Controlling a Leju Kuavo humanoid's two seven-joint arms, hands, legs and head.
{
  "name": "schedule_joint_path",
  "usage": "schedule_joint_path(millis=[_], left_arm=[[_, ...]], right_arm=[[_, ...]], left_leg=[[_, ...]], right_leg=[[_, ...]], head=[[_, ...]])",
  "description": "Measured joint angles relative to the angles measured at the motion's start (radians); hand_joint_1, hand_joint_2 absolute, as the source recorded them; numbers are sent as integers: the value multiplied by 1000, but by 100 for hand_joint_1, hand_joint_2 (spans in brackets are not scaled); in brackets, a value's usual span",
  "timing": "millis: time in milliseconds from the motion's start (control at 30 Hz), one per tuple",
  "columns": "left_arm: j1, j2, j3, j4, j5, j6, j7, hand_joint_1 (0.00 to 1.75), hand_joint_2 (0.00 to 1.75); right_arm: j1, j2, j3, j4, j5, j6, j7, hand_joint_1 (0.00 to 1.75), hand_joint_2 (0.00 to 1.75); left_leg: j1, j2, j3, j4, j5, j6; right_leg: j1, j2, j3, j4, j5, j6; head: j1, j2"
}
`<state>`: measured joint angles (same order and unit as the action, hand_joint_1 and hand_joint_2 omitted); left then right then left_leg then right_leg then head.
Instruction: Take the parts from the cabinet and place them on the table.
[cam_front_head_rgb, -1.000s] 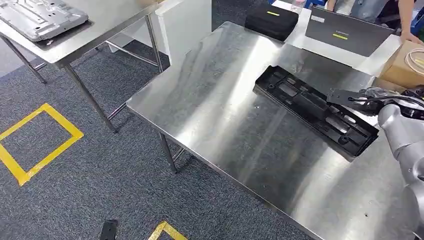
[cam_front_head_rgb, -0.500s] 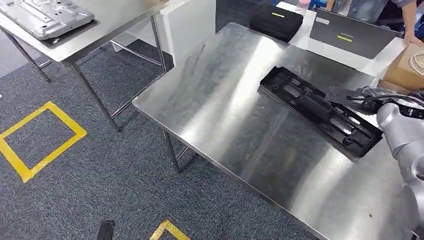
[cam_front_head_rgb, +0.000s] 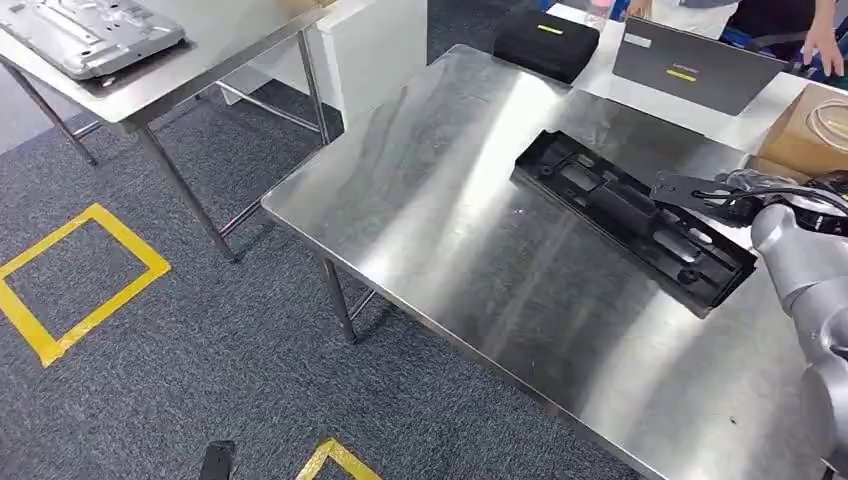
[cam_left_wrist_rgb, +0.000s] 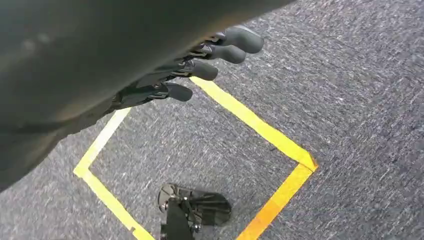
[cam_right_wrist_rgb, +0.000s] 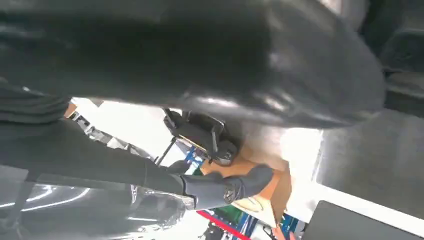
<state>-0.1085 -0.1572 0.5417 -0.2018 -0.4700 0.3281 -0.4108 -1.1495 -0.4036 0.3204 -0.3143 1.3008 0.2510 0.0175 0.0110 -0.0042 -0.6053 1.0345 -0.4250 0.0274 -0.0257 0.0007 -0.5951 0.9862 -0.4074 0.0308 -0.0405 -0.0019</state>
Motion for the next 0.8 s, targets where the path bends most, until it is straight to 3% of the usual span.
schedule_joint_path(millis=[33,67,100,167,200,233,267,300,333,400,433,467,500,533,567,600,633,667,700,733,767,800], left_arm=[[0,0,0,0,0,1,0,0,0],[0,0,0,0,0,2,1,0,0],[-1,0,0,0,0,3,1,0,0],[-3,-2,0,0,-1,4,1,0,0],[-3,-2,0,0,-1,4,1,0,0],[-3,-2,1,0,-1,4,1,0,0],[-3,-3,0,0,-1,4,1,0,0],[-3,-3,0,0,-1,3,1,0,0],[-3,-4,0,0,-1,3,1,0,0],[-3,-4,0,0,-1,3,1,0,0],[-4,-4,1,0,-1,3,1,0,0],[-5,-5,1,0,-1,3,0,0,0],[-5,-5,1,0,-1,3,-1,0,0],[-4,-5,2,0,0,4,-2,0,0],[-3,-5,3,0,0,4,-2,0,0],[-2,-5,6,0,0,4,-2,0,0],[-2,-3,8,0,0,5,-3,0,0],[0,-3,8,0,0,5,-3,0,0],[-1,-4,8,0,0,5,-3,0,0],[-1,-4,8,0,0,5,-3,0,0],[0,-4,9,0,0,5,-3,0,0],[0,-4,10,0,0,5,-3,0,0]], right_arm=[[3,1,0,0,0,-1,0,0,0],[7,-2,0,0,0,-3,1,0,0],[10,-5,1,0,0,-3,2,0,0],[10,-11,1,0,0,-6,2,0,0],[11,-14,1,0,0,-7,3,0,0],[15,-15,1,1,0,-8,3,0,0],[19,-15,1,2,0,-8,4,0,0],[23,-15,1,3,0,-8,4,0,0],[24,-14,1,3,0,-8,5,0,0],[21,-14,1,3,0,-8,7,0,0],[18,-13,1,3,0,-8,8,0,0],[12,-11,1,2,0,-10,8,0,0],[15,-10,1,1,0,-13,10,0,0],[14,-9,1,1,0,-18,11,0,0],[18,-7,1,1,0,-21,14,0,0],[21,-4,1,2,0,-23,15,0,0],[21,-2,1,1,-2,-28,16,0,0],[22,2,1,0,-5,-32,17,0,0],[21,4,1,0,-6,-35,17,0,0],[21,5,1,0,-10,-39,18,0,175],[22,6,1,0,-19,-42,21,0,175],[24,8,1,0,-27,-45,22,0,175]], left_leg=[[-3,-1,-5,0,2,4],[-7,-1,-6,-6,9,13],[0,2,0,-29,26,28],[-5,2,-11,-44,50,48],[-6,3,-21,-44,55,50],[-8,2,-30,-44,62,52],[-9,2,-41,-44,68,52],[-10,2,-51,-44,75,50],[-11,2,-62,-43,84,49],[-11,1,-81,-41,99,42],[-12,1,-88,-37,107,36],[-18,1,-102,-33,112,31],[-20,2,-99,-34,125,25],[-20,1,-100,-32,130,22],[-20,0,-100,-36,139,21],[-20,-2,-106,-35,142,15],[-13,-2,-118,-19,110,7],[-10,0,-134,26,53,0],[-6,-1,-160,109,-13,-8],[-2,0,-183,197,-60,-15],[3,0,-196,266,-84,-21],[9,0,-191,293,-86,-25]], right_leg=[[-1,-1,0,-2,3,5],[-2,-1,0,-11,11,16],[8,-1,-5,-13,7,23],[3,-2,-48,77,-70,0],[3,-2,-77,152,-109,-9],[3,-2,-108,233,-144,-12],[3,-2,-130,296,-167,-8],[3,-2,-128,310,-167,-1],[3,-2,-100,277,-152,9],[2,-3,4,122,-102,28],[0,-4,65,34,-95,29],[11,-1,103,-16,-101,24],[16,6,89,-2,-89,18],[16,6,83,-4,-89,18],[17,5,81,-2,-84,14],[-6,2,73,-6,-75,0],[-8,0,73,-6,-64,-4],[-9,0,63,-8,-55,-19],[-7,-1,53,-8,-45,-29],[-6,-1,43,-7,-37,-29],[-6,-2,36,-7,-33,-25],[-6,-2,31,-5,-29,-24]], head=[[3,0],[1,0],[4,0],[5,0],[5,0],[7,0],[7,0],[7,0],[7,0],[7,0],[7,0],[9,0],[4,0],[11,0],[8,0],[10,0],[8,0],[5,0],[3,0],[4,0],[3,0],[4,0]])
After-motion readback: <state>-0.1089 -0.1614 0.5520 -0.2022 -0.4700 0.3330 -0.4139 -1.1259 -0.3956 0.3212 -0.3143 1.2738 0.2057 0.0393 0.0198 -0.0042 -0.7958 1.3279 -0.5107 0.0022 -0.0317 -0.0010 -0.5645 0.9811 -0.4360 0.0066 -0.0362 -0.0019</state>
